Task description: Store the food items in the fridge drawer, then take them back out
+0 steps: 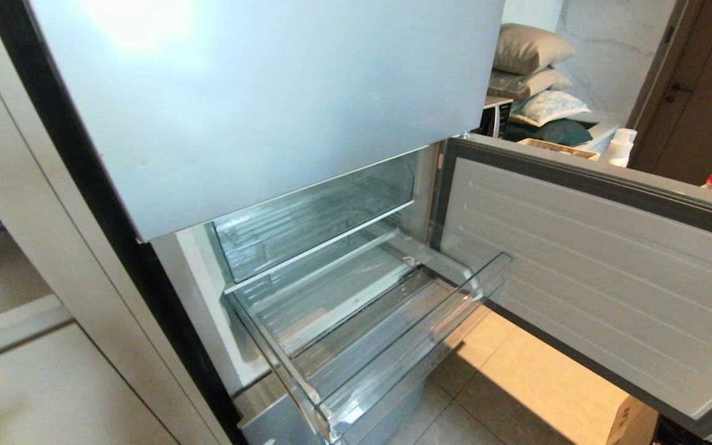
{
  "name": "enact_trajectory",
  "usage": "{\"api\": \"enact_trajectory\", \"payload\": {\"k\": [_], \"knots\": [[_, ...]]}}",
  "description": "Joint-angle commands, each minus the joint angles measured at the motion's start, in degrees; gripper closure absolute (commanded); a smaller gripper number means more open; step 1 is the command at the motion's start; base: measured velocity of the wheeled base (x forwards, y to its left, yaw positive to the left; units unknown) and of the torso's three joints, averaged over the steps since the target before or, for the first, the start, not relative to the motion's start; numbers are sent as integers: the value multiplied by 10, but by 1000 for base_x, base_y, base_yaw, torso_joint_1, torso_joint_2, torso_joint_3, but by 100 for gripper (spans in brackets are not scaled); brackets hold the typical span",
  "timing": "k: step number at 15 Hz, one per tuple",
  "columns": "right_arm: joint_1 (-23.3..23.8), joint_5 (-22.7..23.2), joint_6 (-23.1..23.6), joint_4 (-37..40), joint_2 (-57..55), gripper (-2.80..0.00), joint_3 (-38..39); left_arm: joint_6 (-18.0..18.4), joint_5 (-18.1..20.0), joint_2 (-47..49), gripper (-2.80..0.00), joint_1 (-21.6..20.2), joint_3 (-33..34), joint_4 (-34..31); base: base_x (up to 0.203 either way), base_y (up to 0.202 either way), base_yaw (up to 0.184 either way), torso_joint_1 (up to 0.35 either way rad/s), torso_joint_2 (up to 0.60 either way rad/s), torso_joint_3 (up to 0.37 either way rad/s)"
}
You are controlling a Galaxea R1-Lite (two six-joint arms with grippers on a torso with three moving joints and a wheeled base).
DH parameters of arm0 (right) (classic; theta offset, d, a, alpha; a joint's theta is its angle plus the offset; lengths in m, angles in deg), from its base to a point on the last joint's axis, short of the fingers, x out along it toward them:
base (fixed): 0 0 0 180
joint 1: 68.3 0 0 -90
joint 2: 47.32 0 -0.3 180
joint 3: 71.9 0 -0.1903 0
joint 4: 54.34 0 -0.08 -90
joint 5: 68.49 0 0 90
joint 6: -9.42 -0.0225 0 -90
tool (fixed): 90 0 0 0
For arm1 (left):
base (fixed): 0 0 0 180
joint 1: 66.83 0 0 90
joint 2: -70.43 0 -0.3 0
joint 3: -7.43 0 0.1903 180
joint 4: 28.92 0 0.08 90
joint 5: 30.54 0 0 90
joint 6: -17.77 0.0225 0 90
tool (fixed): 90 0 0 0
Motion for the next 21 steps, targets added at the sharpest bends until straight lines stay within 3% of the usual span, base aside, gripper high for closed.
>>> {"api": "enact_trajectory", "payload": {"k": [1,3,6,9,11,15,18,20,21], "knots": [[-104,-18,37,-1,83,0,14,0,0,1,0,0,0,0,0,0,0,0,0,0],[-232,-45,100,2,132,0,29,0,0,1,0,0,0,0,0,0,0,0,0,0],[-406,-71,146,78,192,0,39,0,0,1,0,0,0,0,0,0,0,0,0,0],[-584,-86,158,257,259,0,38,0,0,1,0,0,0,0,0,0,0,0,0,0],[-667,-94,151,379,315,0,64,0,0,1,0,0,0,0,0,0,0,0,0,0],[-696,-99,97,427,356,0,201,0,0,1,0,0,0,0,0,0,0,0,0,0],[-697,-91,58,392,359,0,297,0,0,1,0,0,0,0,0,0,0,0,0,0],[-681,-35,10,336,360,0,320,0,0,1,0,0,0,0,0,0,0,0,0,0],[-654,-20,13,336,360,0,322,0,0,1,0,0,0,0,0,0,0,0,0,0]]}}
